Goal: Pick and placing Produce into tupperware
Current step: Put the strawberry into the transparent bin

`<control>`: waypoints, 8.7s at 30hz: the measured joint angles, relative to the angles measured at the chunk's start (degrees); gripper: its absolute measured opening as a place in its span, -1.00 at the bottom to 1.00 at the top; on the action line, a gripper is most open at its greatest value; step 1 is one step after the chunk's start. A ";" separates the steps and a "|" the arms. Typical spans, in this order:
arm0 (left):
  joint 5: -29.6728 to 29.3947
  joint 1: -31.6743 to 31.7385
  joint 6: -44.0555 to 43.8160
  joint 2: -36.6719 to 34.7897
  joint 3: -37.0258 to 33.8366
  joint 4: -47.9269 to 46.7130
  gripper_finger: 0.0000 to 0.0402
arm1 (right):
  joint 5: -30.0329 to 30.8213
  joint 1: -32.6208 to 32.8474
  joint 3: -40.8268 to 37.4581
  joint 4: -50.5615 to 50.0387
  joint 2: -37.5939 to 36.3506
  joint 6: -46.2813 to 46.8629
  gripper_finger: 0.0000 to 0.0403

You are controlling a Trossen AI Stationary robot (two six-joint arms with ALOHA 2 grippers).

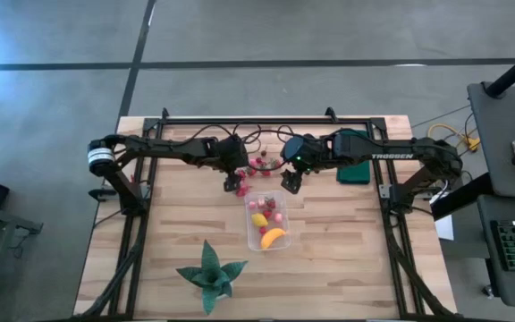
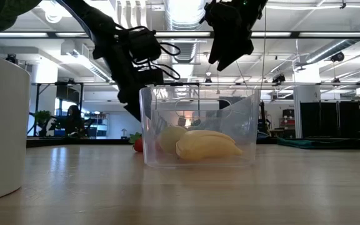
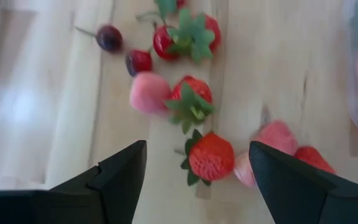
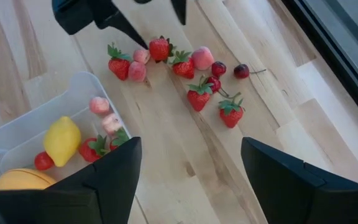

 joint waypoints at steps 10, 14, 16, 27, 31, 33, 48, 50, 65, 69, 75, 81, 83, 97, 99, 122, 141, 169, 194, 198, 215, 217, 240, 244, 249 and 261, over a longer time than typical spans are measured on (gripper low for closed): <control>2.90 0.03 -2.11 5.48 0.31 -0.46 0.34 | 0.11 -0.17 -0.32 -0.02 0.00 1.47 0.32; 2.77 0.06 -2.80 5.35 0.26 0.64 0.34 | 0.32 -0.17 -0.63 -0.04 0.00 1.49 0.31; 2.64 0.06 -2.79 5.14 0.15 0.94 0.34 | 0.94 -0.15 -0.89 0.02 0.00 1.50 0.31; 4.42 0.38 -4.09 3.90 0.39 -1.91 0.07 | 1.40 -0.15 -2.91 0.04 0.04 3.00 0.30; 4.63 0.42 -4.57 0.72 0.68 -2.13 0.02 | 1.38 -0.15 -2.99 0.11 0.04 3.00 0.32; 4.85 0.43 -4.81 0.52 0.68 -1.19 0.02 | 1.40 -0.25 -2.99 0.17 0.04 2.97 0.33; 5.57 1.65 -13.17 6.19 0.07 -0.22 0.02 | 1.40 -0.76 -3.13 0.67 0.04 2.95 0.33; 5.56 1.65 -13.17 7.20 0.07 -0.20 0.02 | 1.40 -0.76 -3.17 0.64 0.04 2.98 0.32; 5.66 1.70 -11.60 7.74 0.04 1.36 -0.20 | 1.40 -0.76 -3.43 0.58 0.04 2.95 0.33; 5.92 1.67 -11.54 7.39 0.34 4.34 -0.31 | 1.41 -0.76 -3.43 0.56 0.04 2.93 0.33; 8.41 1.67 -9.96 7.31 0.44 7.30 -0.29 | 1.40 -0.76 -3.45 0.25 0.04 2.92 0.32; 10.36 1.63 -8.19 7.31 0.12 7.27 -0.18 | 1.42 -0.78 -3.72 -0.17 0.04 2.70 0.32; 11.05 1.58 -7.30 7.31 0.11 7.45 -0.14 | 1.40 -0.83 -3.85 -0.20 0.04 2.49 0.33; 11.42 1.52 -5.81 8.57 0.11 11.50 0.15 | 1.42 -1.16 -3.97 -0.27 0.04 2.49 0.32; 11.76 1.45 -5.90 9.88 0.11 11.28 0.16 | 1.42 -1.26 -3.98 -0.27 0.04 2.49 0.33; 11.51 1.24 -5.44 11.81 0.81 13.29 -0.23 | 1.42 -2.14 -3.98 -0.36 0.04 2.98 0.30; 16.35 -1.50 -9.27 -4.57 1.90 4.74 -0.37 | 0.94 -2.08 -4.02 -1.88 0.04 2.91 0.30; 6.95 -19.94 -34.69 -3.95 3.19 9.23 0.20 | -3.18 -0.13 -4.07 -6.15 0.04 -0.11 0.37; -8.31 -14.15 -23.94 -26.52 -8.48 -12.57 0.47 | -23.53 -19.92 -4.07 7.10 13.12 -12.98 0.33; -8.29 -11.66 -22.95 -31.13 -14.80 -9.48 0.47 | -24.14 -20.54 -4.07 10.18 15.95 -15.20 0.33; -20.01 -9.86 -18.51 -39.20 -23.61 -3.49 0.47 | -18.38 -19.85 -3.98 15.95 20.36 -24.42 0.32; -20.27 -9.55 -19.47 -39.05 -23.88 -3.46 0.47 | -18.16 -19.85 -3.98 15.78 20.90 -26.51 0.33; -21.51 -5.93 -22.16 -36.10 -24.52 1.37 0.47 | -18.07 -18.71 -4.04 18.71 26.25 -30.25 0.21; -21.49 -5.77 -22.11 -36.10 -24.52 1.43 0.47 | -17.92 -18.71 -4.04 19.49 26.25 -30.30 0.07; -21.48 -5.58 -22.09 -35.36 -24.57 1.45 0.47 | -16.39 -18.71 -4.04 20.74 26.23 -30.49 -0.09; -21.31 -5.58 -21.95 -33.07 -24.57 1.50 0.47 | -10.43 -18.74 -4.04 21.15 26.16 -29.70 -0.32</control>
